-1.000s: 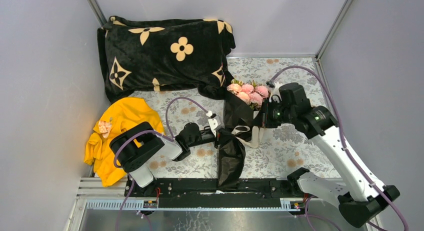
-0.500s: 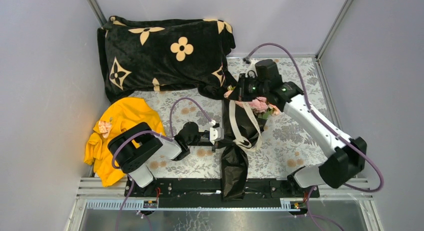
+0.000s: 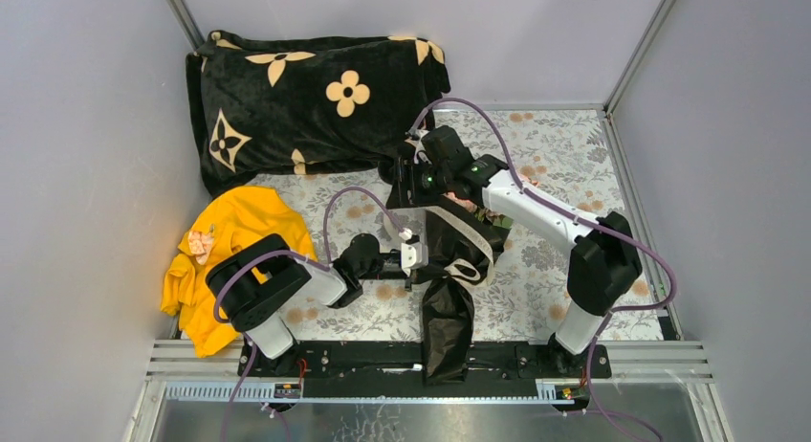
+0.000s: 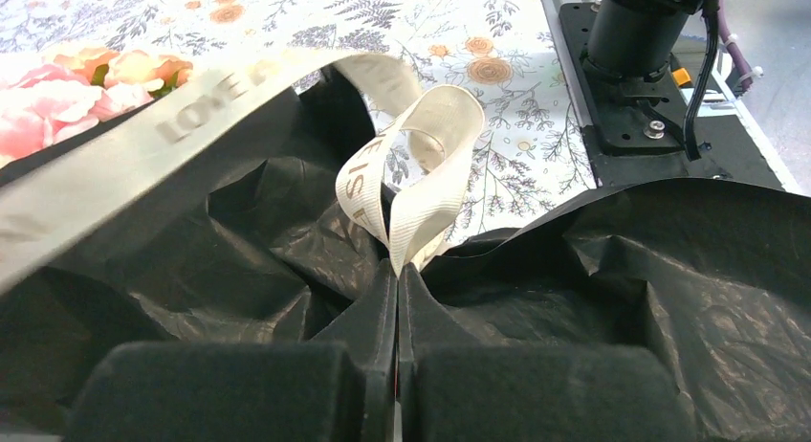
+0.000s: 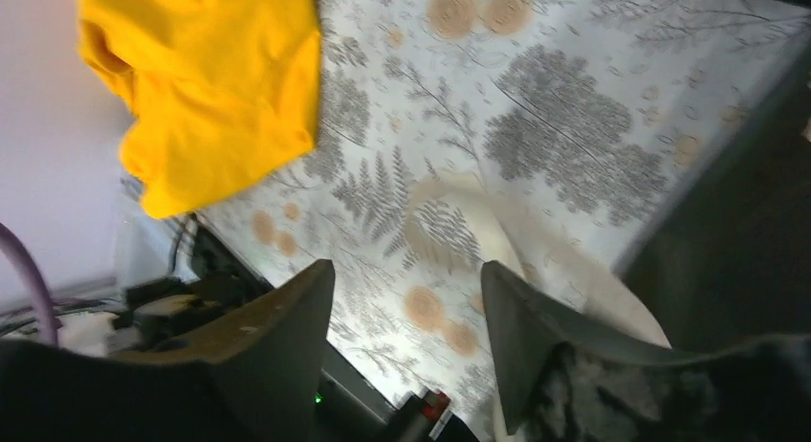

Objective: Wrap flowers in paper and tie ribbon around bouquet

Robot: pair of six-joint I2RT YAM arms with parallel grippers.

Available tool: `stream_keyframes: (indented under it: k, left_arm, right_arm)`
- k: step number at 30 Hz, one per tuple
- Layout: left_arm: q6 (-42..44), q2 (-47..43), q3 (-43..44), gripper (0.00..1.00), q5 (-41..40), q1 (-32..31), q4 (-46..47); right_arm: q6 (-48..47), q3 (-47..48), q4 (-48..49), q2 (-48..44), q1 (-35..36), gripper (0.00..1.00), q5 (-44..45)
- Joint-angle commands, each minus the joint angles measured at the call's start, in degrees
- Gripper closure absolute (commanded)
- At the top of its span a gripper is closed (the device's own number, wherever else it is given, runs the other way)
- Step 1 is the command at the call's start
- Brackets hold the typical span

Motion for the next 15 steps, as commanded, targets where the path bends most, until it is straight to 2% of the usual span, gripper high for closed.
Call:
stream_keyframes:
  k: [1,3,8,11,15]
  left_arm:
    - [-1.78,-1.64,-1.26,1.0,-3.77,0.16,2.88]
    - [-2.96,-1.73,-1.52,1.0,-4.86,0.14,2.88]
    - [-5.12,-2.13,-2.19,1.0,-6.83,0.13,2.82]
    - [-5.32,-2.23,-2.3,1.0,-7.93,0.13,2.9]
    - [-7.03,-2.06,-2.18,1.0,-7.96,0.13,2.91]
  right_arm:
    - [-7.03,4.75,-7.45,-4.24,-0.11,0.23,6.38]
    - [-11.47,5.34,-10.71,-7.02,-0.15,0.15,8.16]
    - [-19.21,0.07,-17.19,-17.18,-0.37,0.09,15.08]
    - [-21.5,-7.59,-17.0,-25.22,-0.46,0.11,10.88]
    - [-21.77,-21.96,-14.4,-34.64,-0.44,0.2,1.1]
